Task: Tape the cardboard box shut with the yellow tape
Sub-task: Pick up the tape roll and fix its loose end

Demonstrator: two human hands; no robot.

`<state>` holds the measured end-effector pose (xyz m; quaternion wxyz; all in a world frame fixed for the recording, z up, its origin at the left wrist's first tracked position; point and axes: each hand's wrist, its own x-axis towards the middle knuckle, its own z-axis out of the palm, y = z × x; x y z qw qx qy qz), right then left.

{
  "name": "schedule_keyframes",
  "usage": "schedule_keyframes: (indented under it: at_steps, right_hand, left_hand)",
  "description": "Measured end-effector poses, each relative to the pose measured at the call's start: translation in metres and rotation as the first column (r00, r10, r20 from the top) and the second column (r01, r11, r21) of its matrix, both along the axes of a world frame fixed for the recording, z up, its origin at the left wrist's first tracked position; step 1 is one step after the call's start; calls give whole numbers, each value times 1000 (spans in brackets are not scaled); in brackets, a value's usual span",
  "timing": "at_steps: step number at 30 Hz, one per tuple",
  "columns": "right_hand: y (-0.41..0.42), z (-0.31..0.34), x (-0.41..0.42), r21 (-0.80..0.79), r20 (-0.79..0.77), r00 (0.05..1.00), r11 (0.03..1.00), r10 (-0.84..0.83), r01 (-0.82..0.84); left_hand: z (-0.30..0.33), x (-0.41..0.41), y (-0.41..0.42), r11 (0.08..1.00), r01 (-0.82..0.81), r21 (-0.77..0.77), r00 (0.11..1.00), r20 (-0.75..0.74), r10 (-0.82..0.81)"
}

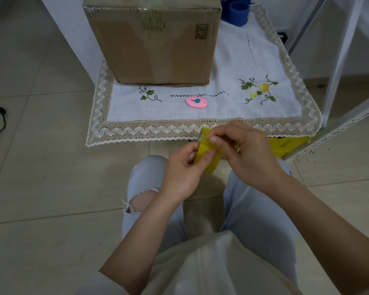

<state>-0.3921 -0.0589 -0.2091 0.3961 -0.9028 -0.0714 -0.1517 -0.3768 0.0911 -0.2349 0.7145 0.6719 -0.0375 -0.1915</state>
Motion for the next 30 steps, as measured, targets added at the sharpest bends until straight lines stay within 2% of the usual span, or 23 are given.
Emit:
schedule_keyframes:
  at_steps: [7, 15, 24, 30]
  right_hand:
    - [-4, 8, 5, 199, -126, 992, 979, -31, 55]
    - [-7, 10, 6, 298, -216, 976, 950, -27, 93]
    - [-6, 15, 7, 227, -212, 973, 964, -91, 140]
    - [-6, 15, 7, 236, -227, 968, 958, -109, 163]
  left_hand:
    - [1, 4, 2, 1000, 20, 3, 998, 61, -20]
    - [1, 5, 4, 998, 46, 30, 995, 83, -48]
    - [3, 7, 6, 996, 87, 25, 994, 56, -89]
    - [3, 7, 9, 992, 114, 43, 990, 74, -117]
